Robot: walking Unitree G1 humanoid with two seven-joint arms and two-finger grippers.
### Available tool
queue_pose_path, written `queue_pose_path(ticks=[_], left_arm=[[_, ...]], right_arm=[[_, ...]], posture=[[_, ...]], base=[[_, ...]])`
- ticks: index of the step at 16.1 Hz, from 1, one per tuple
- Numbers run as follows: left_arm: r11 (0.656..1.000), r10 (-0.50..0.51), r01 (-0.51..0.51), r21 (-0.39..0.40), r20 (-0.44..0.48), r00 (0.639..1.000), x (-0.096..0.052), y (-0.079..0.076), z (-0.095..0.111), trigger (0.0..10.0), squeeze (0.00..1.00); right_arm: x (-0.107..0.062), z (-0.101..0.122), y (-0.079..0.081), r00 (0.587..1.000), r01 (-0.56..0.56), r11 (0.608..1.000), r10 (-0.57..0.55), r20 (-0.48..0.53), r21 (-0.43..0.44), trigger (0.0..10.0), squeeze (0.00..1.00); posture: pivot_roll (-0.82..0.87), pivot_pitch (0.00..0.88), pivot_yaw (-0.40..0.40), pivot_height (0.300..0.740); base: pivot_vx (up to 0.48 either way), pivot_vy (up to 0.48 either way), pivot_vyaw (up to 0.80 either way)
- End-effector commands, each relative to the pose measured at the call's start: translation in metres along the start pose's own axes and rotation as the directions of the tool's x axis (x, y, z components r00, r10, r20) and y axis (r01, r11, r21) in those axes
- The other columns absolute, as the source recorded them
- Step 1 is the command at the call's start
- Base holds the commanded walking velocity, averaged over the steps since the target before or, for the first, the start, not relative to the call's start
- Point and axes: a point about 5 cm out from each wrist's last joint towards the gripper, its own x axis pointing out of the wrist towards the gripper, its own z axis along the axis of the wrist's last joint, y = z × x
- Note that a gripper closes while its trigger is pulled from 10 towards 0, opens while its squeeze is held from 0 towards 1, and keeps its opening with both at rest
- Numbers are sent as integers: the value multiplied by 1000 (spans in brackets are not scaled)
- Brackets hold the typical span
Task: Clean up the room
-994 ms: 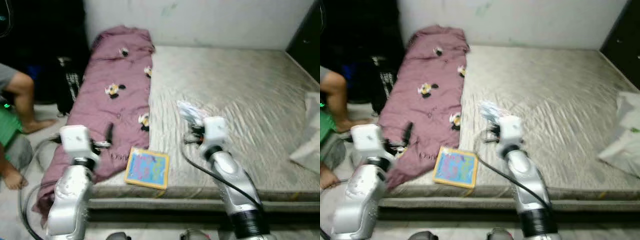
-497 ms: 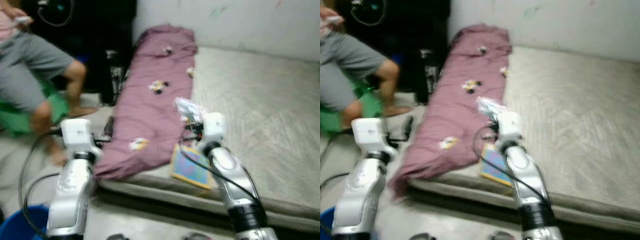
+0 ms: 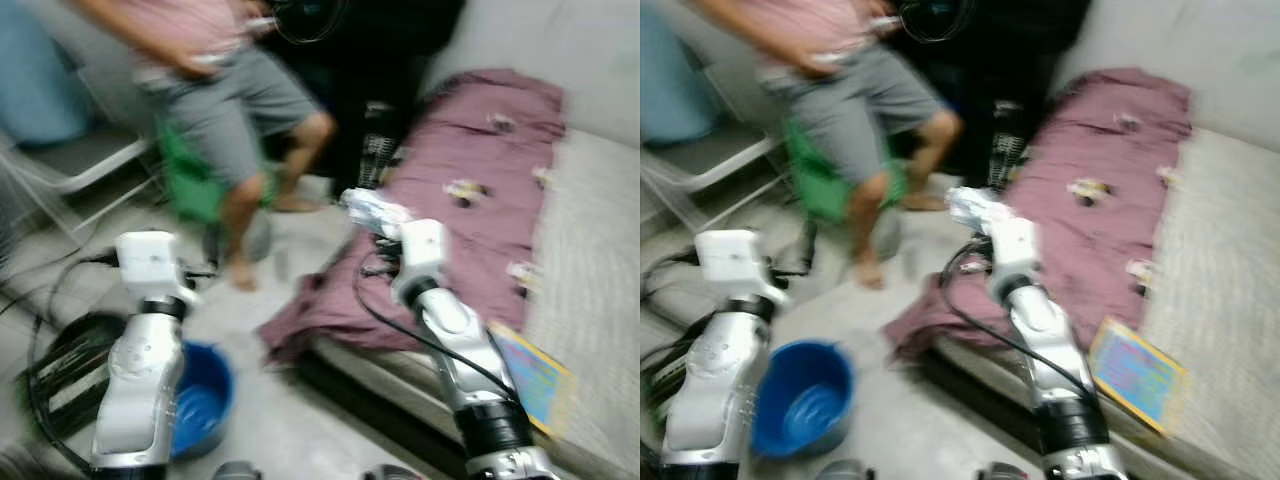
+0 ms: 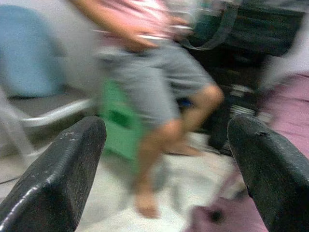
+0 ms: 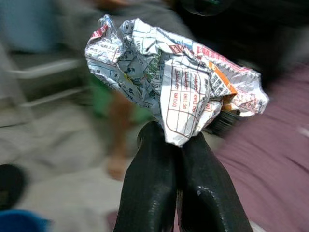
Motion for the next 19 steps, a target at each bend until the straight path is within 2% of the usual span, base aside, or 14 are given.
queue_pose_path(ticks=[1,7,12,19], left_arm=[[1000,-21,21,-8,-5,1000,-1,-8,-2,10000,0],[999,-38,38,13,-9,999,1,-10,-4,10000,0],[996,-86,86,-8,3,996,0,-15,-4,10000,0],[994,-106,106,-18,14,994,2,-16,-2,10000,0]], right_arm=[[-3,0,-11,1000,29,1000,-29,-4,-12,10000,0],[-3,-2,-10,1000,24,1000,-24,-11,-10,10000,0],[-3,-3,-10,1000,27,1000,-27,-14,-7,10000,0],[-1,-1,-10,1000,23,1000,-23,-8,-10,10000,0]], posture=[[-48,0,-28,740],[-52,0,-25,740],[-53,0,-27,740],[-61,0,-19,740]], base=[[0,0,800],[0,0,791],[0,0,0],[351,0,0]])
